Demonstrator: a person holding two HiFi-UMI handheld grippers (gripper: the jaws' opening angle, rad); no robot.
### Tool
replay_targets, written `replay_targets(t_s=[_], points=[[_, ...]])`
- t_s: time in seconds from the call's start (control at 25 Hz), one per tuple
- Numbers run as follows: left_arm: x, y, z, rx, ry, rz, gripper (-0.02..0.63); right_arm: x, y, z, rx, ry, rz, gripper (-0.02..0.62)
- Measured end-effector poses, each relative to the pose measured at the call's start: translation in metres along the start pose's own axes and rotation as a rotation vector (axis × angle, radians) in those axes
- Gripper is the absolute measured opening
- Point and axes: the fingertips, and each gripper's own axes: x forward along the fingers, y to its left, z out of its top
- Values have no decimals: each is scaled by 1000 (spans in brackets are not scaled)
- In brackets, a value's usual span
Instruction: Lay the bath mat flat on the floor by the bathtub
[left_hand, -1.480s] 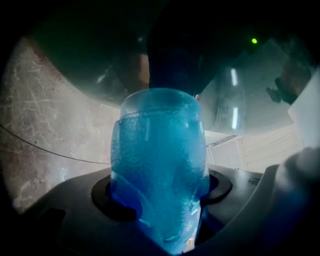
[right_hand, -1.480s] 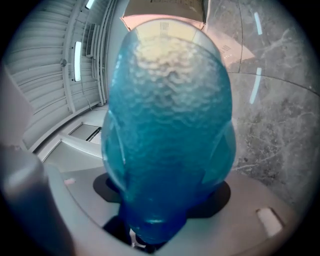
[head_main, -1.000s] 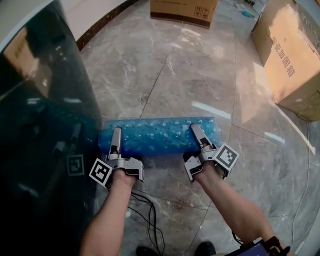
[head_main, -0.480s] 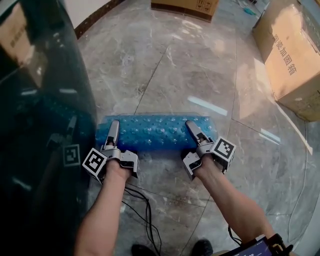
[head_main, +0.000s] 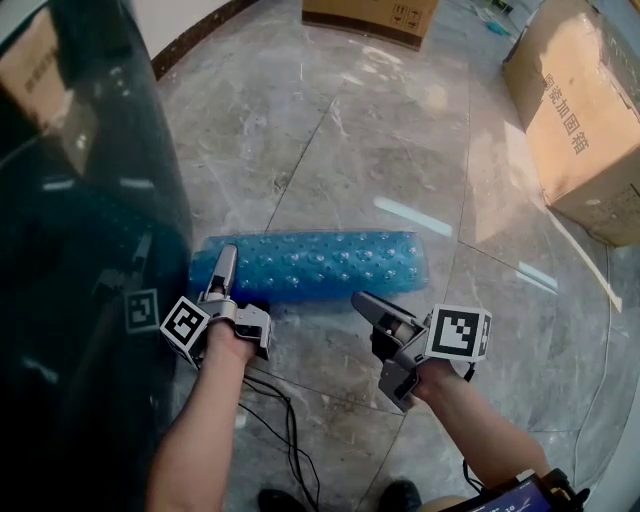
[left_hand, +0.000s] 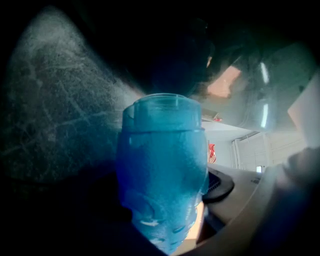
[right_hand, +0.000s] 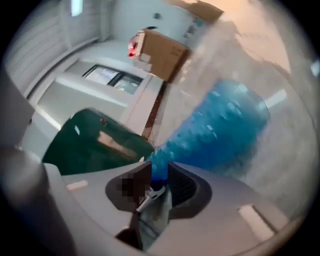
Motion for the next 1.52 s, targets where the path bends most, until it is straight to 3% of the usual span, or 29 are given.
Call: replay_targets(t_s=[0.12, 0.2, 0.32, 0.44, 0.56, 0.6, 0.72, 0.8, 0.84, 1.08, 1.2, 1.28, 1.4, 1.52], points=[[0, 1, 1, 4, 1, -3, 365, 20, -2, 25, -527, 23, -206, 51], [-1, -1, -1, 14, 19, -7, 383, 39, -17, 36, -668, 44, -303, 40], [-12, -3, -20, 61, 124, 13, 457, 51, -39, 41, -701, 86, -399, 23], [-44, -4, -60, 117, 323, 66, 469, 49, -46, 32, -712, 121, -421, 4], [-72, -23, -95, 145, 472, 96, 391, 45, -49, 20, -718, 145, -412, 3], [-75, -36, -103, 173, 490, 80, 318, 43, -49, 18, -720, 144, -410, 3], [-66, -65, -112, 405, 486, 45, 121, 42, -47, 15, -743, 139, -420, 3], [-55, -64, -106, 570, 441, 87, 44, 40, -48, 10, -764, 150, -428, 3], [-49, -61, -104, 603, 421, 103, 25, 39, -48, 7, -771, 158, -426, 3], [-34, -29, -100, 668, 399, 213, -2, 25, -44, -20, -828, 230, -378, 3], [-38, -16, -103, 841, 445, 244, -3, 13, -25, -33, -831, 271, -299, 3], [-38, -14, -106, 943, 456, 249, -3, 5, -5, -19, -858, 212, -270, 3], [-39, -13, -108, 940, 438, 251, -3, 8, 6, 15, -892, 137, -292, 5], [-44, -10, -110, 944, 438, 249, -3, 21, -8, 39, -895, 139, -363, 5]])
